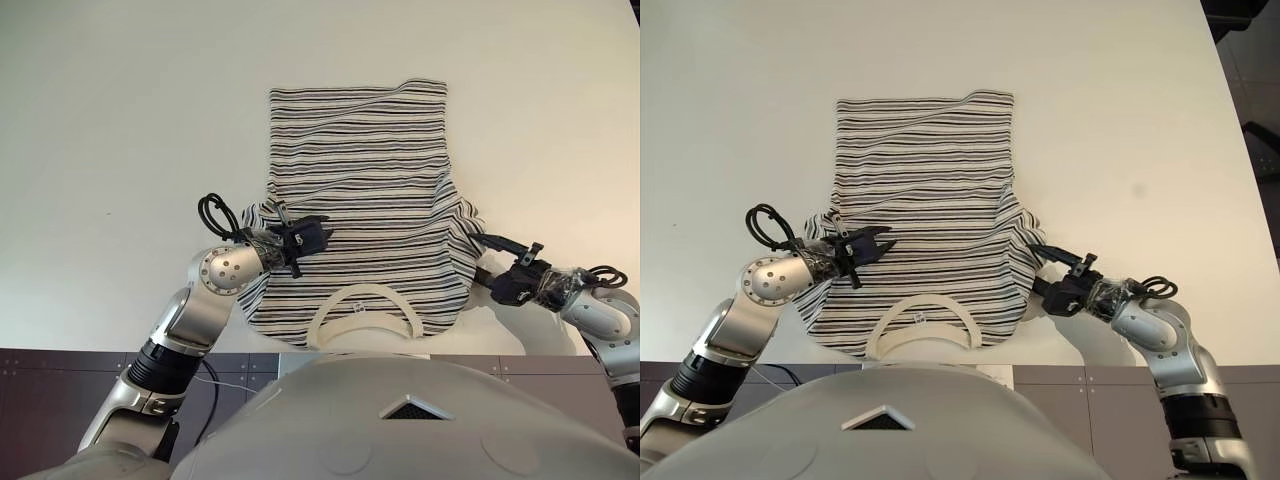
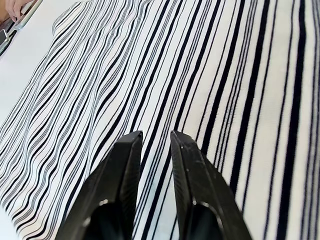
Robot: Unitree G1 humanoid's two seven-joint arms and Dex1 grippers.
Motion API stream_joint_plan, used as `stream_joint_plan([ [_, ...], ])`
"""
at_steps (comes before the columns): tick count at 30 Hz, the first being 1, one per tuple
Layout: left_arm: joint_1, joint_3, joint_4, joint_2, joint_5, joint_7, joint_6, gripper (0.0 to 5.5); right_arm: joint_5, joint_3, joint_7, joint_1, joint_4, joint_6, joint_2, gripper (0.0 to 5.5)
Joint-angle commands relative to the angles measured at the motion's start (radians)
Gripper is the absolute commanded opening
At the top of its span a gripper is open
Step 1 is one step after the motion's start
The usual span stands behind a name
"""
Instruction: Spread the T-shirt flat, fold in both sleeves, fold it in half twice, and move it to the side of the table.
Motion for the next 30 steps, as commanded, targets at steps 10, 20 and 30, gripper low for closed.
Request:
stream_joint_plan([
  [10,-0.004,-0.026,0.066,0.023,0.044,-0.002,-0.042,1.04,0.025,-0.044,-0.066,-0.217,-0.088,0.052,-0.002,2.51],
  [20,0.016,-0.037,0.085,0.044,0.063,-0.002,-0.078,1.04,-0.004,0.124,0.15,-0.141,0.249,0.025,-0.219,2.51],
  [30,0.054,-0.048,0.316,0.077,0.129,0.09,-0.203,1.04,0.644,0.042,0.549,-0.05,-0.224,0.582,-0.464,2.51],
])
